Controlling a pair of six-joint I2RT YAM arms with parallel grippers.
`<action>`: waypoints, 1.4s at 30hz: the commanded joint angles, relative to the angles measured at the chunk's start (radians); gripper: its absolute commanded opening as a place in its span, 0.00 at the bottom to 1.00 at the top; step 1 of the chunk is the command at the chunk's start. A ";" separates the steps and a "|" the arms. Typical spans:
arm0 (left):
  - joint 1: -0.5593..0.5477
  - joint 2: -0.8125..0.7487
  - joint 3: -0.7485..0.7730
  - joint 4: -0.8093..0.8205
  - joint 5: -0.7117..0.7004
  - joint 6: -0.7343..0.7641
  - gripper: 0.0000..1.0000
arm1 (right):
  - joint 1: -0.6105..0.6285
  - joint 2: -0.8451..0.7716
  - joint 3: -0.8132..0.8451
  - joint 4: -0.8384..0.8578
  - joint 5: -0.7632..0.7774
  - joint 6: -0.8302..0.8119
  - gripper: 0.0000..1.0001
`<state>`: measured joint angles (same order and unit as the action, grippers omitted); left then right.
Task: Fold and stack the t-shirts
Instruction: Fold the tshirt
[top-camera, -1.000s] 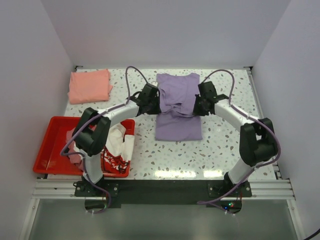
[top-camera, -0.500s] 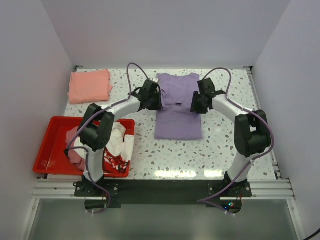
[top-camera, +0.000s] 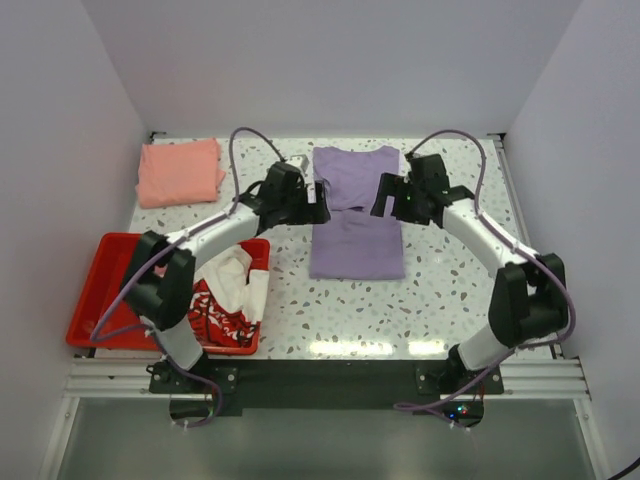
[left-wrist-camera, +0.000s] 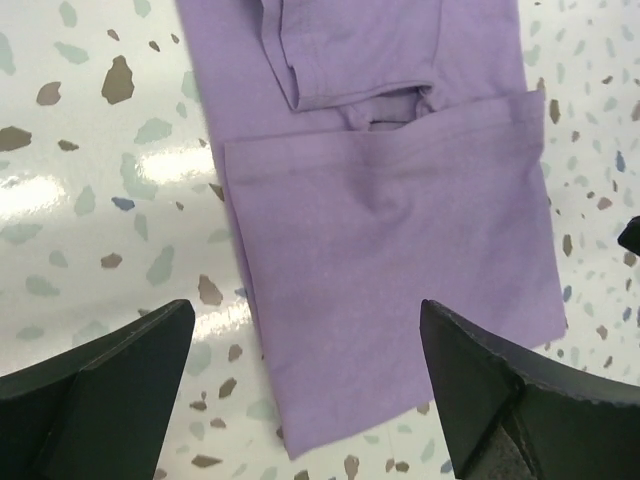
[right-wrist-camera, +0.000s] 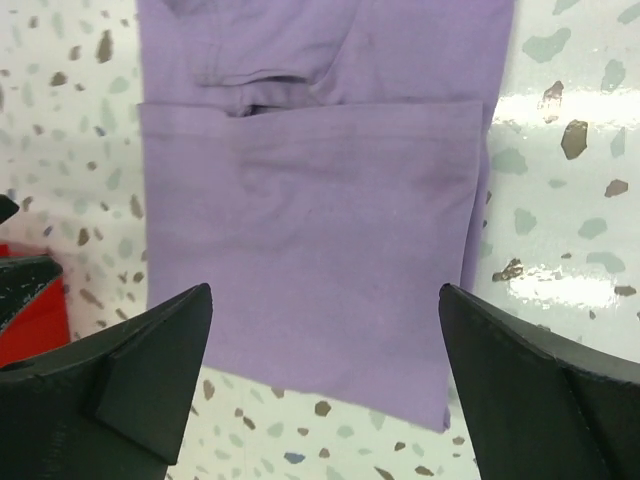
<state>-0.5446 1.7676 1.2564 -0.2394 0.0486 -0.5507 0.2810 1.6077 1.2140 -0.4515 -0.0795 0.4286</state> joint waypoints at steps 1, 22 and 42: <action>0.005 -0.175 -0.125 0.069 0.008 -0.043 1.00 | -0.003 -0.149 -0.065 0.034 -0.069 -0.013 0.99; -0.155 -0.341 -0.508 0.210 -0.018 -0.198 1.00 | -0.002 -0.677 -0.510 -0.018 -0.068 0.122 0.99; -0.156 -0.158 -0.508 0.267 -0.041 -0.226 0.32 | -0.002 -0.621 -0.511 -0.029 -0.052 0.110 0.99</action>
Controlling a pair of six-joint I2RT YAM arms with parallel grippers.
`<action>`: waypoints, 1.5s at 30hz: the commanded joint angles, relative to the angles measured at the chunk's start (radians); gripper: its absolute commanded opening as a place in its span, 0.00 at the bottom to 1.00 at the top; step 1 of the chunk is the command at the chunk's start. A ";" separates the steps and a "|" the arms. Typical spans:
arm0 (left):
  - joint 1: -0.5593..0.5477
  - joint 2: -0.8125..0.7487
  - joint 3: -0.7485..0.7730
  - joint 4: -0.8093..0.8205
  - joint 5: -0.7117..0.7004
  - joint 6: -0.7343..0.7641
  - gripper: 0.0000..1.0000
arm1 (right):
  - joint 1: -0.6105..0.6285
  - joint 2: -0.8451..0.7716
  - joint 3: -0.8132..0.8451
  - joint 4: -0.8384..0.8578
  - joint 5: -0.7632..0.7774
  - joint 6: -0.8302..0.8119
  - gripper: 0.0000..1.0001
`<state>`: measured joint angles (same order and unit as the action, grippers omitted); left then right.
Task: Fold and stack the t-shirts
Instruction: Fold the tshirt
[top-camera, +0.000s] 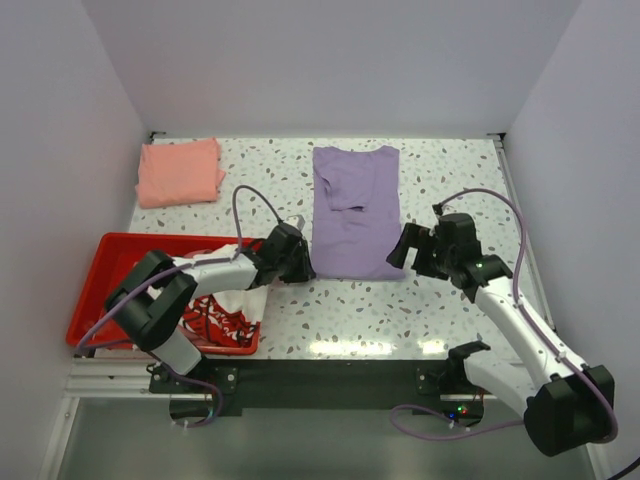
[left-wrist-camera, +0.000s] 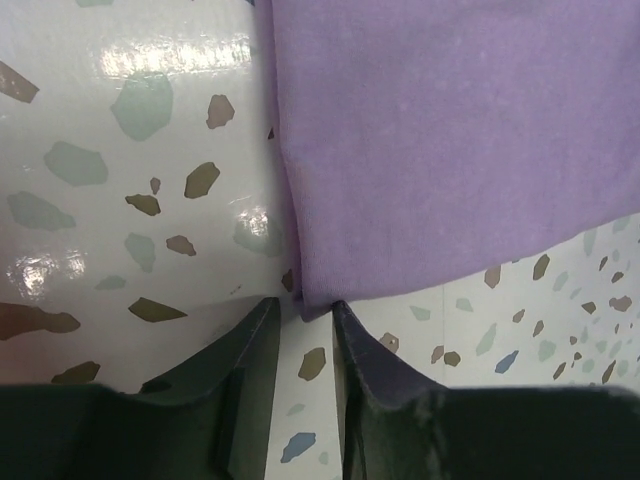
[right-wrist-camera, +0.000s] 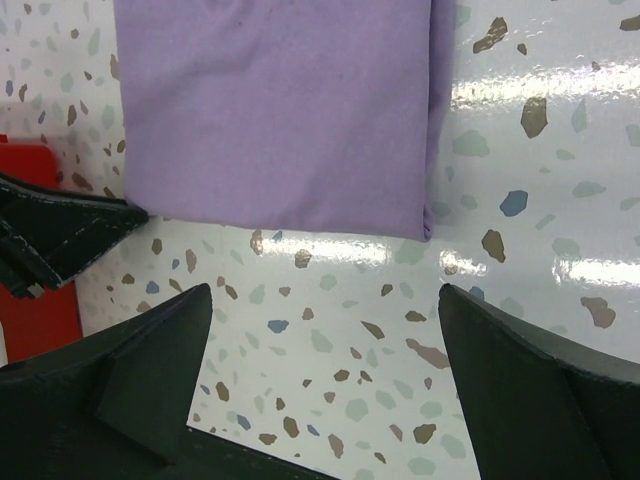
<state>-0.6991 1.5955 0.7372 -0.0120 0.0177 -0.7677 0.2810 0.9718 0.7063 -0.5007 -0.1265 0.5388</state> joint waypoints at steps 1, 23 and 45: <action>-0.002 0.026 0.014 0.038 -0.010 -0.007 0.29 | -0.002 0.019 -0.005 0.024 -0.010 0.001 0.99; -0.013 0.021 0.002 0.078 -0.001 0.044 0.00 | -0.002 0.281 -0.001 0.108 0.047 -0.011 0.87; -0.030 -0.113 -0.139 0.109 0.036 0.058 0.00 | -0.002 0.354 -0.079 0.147 -0.044 -0.005 0.00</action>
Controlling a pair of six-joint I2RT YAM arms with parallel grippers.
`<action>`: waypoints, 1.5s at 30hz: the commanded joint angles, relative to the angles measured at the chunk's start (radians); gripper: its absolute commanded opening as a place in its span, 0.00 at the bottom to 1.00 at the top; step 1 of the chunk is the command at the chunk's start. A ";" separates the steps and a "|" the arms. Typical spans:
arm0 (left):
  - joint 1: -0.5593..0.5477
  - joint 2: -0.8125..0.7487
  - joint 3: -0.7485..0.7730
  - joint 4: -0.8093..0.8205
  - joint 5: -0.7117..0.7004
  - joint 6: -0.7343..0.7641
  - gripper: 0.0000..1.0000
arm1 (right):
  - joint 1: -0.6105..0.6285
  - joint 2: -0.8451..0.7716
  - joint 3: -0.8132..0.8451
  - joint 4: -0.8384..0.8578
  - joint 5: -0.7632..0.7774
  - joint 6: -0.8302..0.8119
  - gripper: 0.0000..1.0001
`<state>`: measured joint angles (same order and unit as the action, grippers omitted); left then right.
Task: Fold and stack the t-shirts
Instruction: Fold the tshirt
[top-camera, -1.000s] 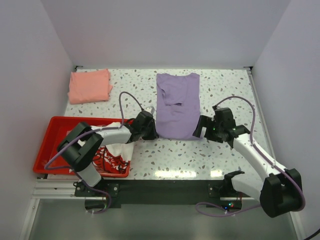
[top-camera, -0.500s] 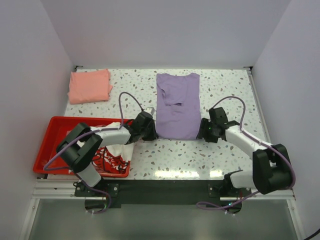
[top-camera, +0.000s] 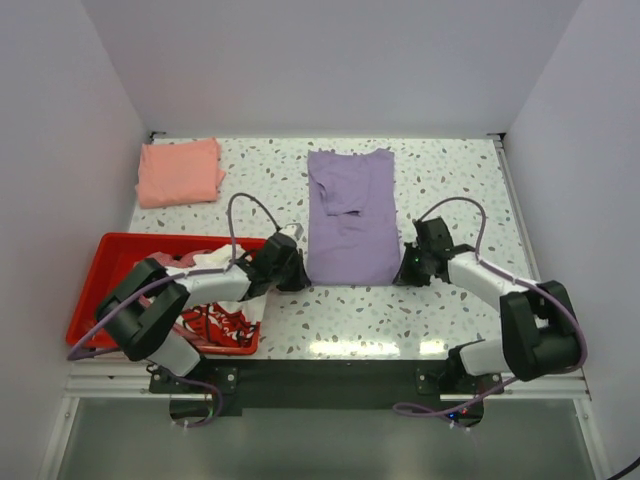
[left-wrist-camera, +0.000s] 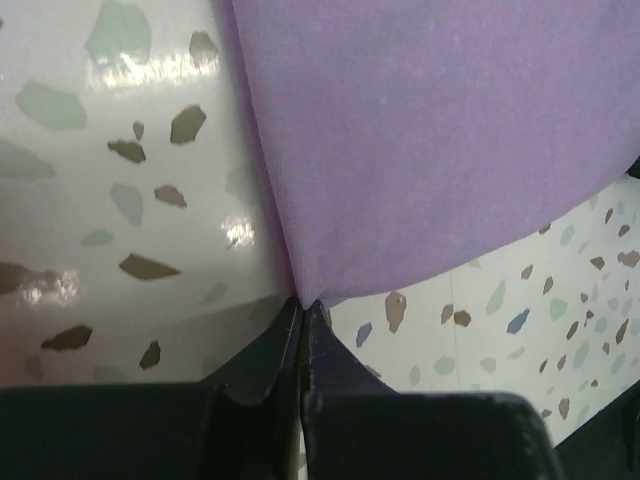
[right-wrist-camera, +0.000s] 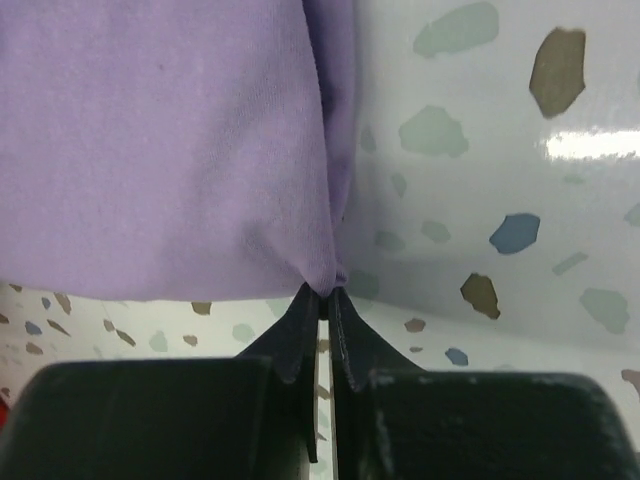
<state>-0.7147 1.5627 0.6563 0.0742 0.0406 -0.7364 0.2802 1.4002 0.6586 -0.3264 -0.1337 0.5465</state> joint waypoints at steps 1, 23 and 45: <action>-0.022 -0.101 -0.073 0.016 0.015 0.022 0.00 | 0.001 -0.096 -0.042 -0.052 -0.046 -0.029 0.00; -0.308 -0.742 0.043 -0.563 -0.050 -0.104 0.00 | 0.060 -0.572 0.309 -1.036 -0.294 -0.123 0.00; -0.307 -0.669 0.278 -0.622 -0.459 -0.044 0.00 | 0.060 -0.443 0.578 -0.945 -0.236 -0.129 0.00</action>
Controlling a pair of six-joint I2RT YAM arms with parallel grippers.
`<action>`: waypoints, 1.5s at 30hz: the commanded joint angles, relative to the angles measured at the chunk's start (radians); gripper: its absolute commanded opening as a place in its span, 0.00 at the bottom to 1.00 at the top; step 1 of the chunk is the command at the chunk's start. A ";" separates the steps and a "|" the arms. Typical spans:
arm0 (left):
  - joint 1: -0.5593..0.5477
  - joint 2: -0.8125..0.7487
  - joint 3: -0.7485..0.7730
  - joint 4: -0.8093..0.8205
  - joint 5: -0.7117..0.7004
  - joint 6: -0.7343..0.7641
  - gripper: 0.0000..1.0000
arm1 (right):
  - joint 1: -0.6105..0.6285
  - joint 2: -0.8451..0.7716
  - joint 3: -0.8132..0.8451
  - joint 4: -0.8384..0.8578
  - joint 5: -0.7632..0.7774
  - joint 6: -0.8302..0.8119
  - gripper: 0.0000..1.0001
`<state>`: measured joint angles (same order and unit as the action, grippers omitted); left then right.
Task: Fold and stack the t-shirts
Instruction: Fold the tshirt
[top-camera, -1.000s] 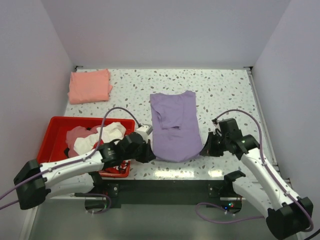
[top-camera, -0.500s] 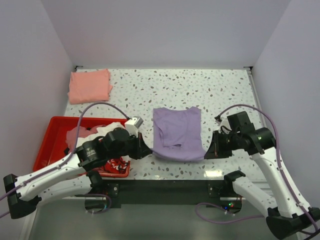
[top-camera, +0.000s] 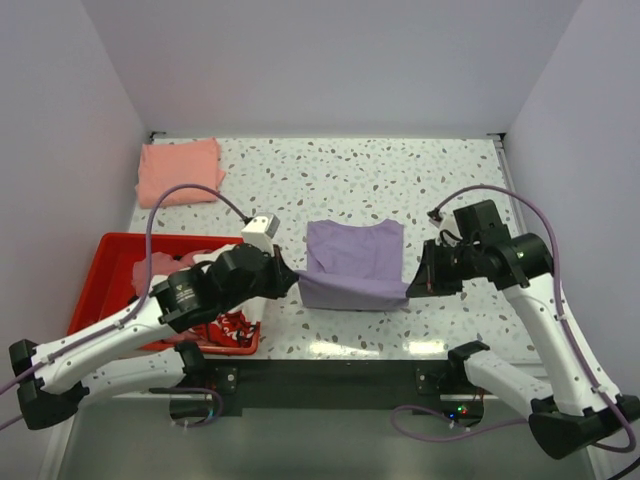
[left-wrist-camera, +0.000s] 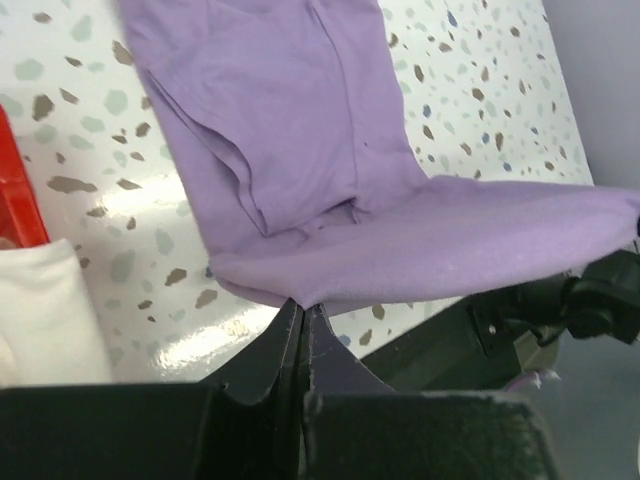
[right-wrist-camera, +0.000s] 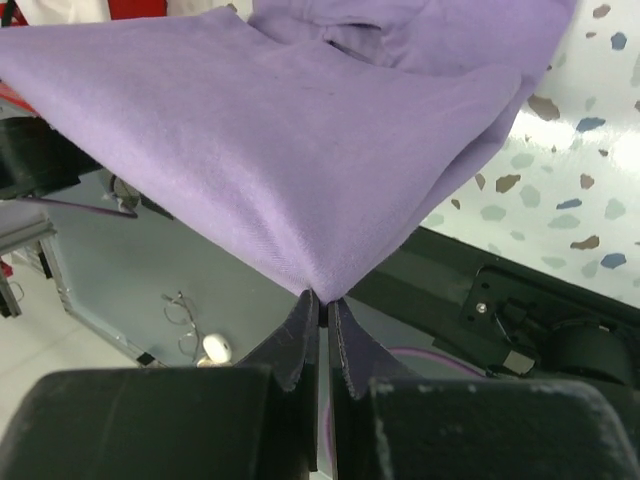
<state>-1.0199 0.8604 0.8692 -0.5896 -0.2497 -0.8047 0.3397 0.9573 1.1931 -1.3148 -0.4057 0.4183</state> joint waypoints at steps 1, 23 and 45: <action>-0.002 0.046 0.073 0.048 -0.196 0.027 0.00 | -0.001 0.012 0.046 0.051 0.045 -0.009 0.00; 0.259 0.353 0.205 0.312 -0.125 0.225 0.00 | -0.028 0.188 0.080 0.445 0.245 0.037 0.00; 0.377 0.520 0.252 0.344 -0.025 0.231 0.00 | -0.143 0.285 0.002 0.592 -0.002 0.013 0.00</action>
<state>-0.6563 1.4033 1.0924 -0.2825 -0.2699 -0.5823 0.2031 1.2732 1.2068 -0.7673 -0.3180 0.4603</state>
